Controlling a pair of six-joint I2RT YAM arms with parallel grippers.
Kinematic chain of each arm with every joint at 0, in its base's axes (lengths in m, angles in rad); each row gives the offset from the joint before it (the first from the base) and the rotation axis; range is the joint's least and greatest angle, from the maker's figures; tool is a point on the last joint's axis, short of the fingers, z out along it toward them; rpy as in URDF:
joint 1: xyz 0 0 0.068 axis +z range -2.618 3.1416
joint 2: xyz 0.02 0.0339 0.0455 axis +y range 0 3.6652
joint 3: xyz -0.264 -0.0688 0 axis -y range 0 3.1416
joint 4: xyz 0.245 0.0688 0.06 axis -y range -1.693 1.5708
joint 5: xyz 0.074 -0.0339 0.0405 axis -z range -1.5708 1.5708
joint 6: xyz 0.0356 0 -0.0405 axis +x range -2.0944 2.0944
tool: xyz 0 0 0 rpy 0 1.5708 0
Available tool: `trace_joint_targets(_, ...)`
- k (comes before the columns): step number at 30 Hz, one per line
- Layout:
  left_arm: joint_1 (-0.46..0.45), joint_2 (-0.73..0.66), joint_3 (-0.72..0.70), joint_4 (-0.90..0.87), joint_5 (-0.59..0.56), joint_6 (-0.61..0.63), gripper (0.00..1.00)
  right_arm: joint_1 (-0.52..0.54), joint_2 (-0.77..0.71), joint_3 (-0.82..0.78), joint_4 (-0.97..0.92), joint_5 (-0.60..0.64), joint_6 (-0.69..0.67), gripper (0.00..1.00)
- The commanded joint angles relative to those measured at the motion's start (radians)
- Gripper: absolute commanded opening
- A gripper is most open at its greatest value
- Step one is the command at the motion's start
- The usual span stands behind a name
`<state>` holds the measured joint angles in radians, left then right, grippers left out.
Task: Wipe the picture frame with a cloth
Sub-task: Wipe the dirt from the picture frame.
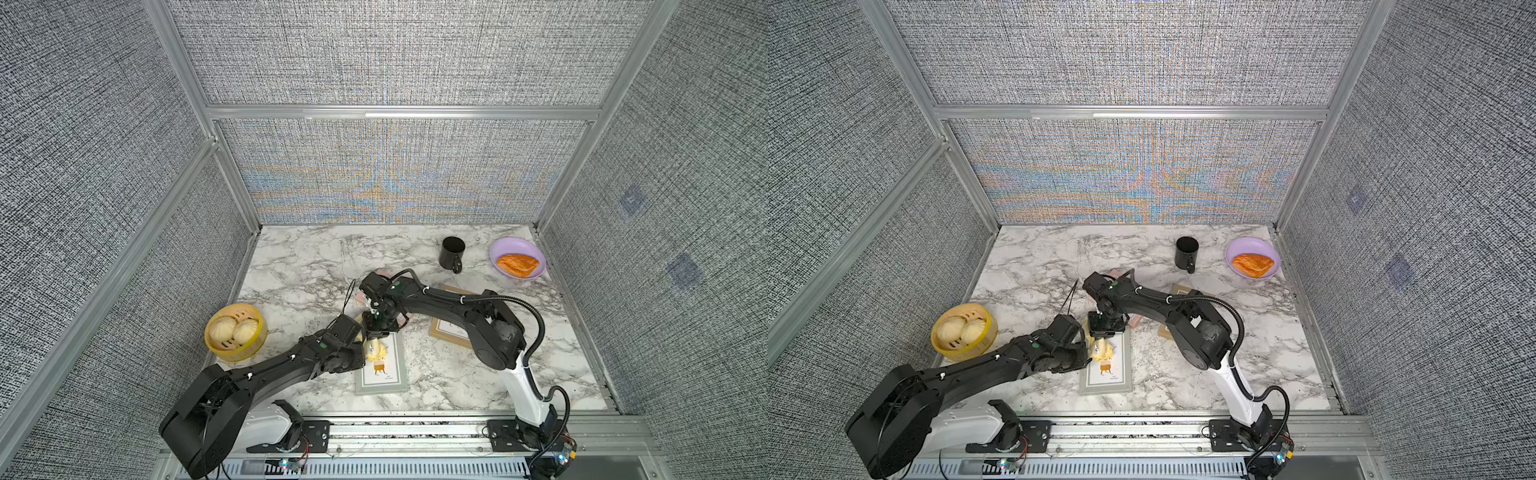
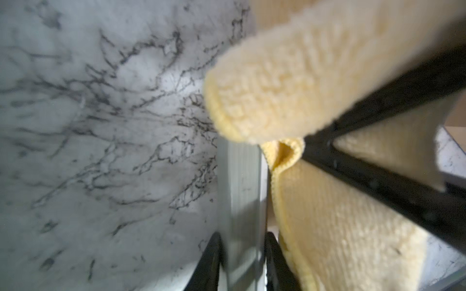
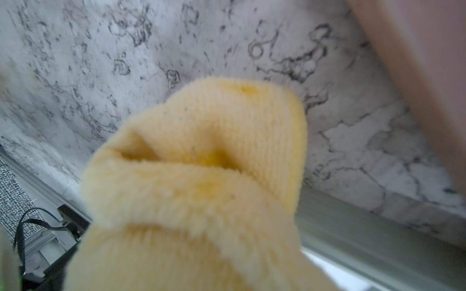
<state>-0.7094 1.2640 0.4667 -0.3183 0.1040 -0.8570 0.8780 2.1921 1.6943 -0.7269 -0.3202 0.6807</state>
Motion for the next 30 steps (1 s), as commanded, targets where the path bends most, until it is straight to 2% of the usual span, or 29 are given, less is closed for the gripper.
trace_joint_targets(1,0.002,0.037,-0.034,-0.369,-0.047,-0.008,0.0,-0.047,-0.062,-0.091,-0.046,0.105,-0.019,0.0)
trace_joint_targets(5,0.002,0.053,-0.03,-0.368,-0.043,-0.002,0.0,-0.082,-0.159,-0.207,-0.053,0.082,-0.071,0.0)
trace_joint_targets(11,0.003,0.103,-0.016,-0.36,-0.039,0.004,0.0,-0.061,-0.185,-0.212,-0.164,0.038,-0.139,0.0)
trace_joint_targets(22,0.003,0.11,-0.012,-0.366,-0.042,-0.001,0.0,0.104,-0.336,-0.45,-0.187,0.01,-0.079,0.0)
trace_joint_targets(25,0.002,0.096,-0.013,-0.372,-0.045,0.001,0.0,0.114,-0.328,-0.454,-0.168,0.027,-0.077,0.0)
trace_joint_targets(30,0.003,0.095,-0.007,-0.383,-0.047,0.009,0.0,0.063,-0.273,-0.357,-0.155,0.086,-0.116,0.0)
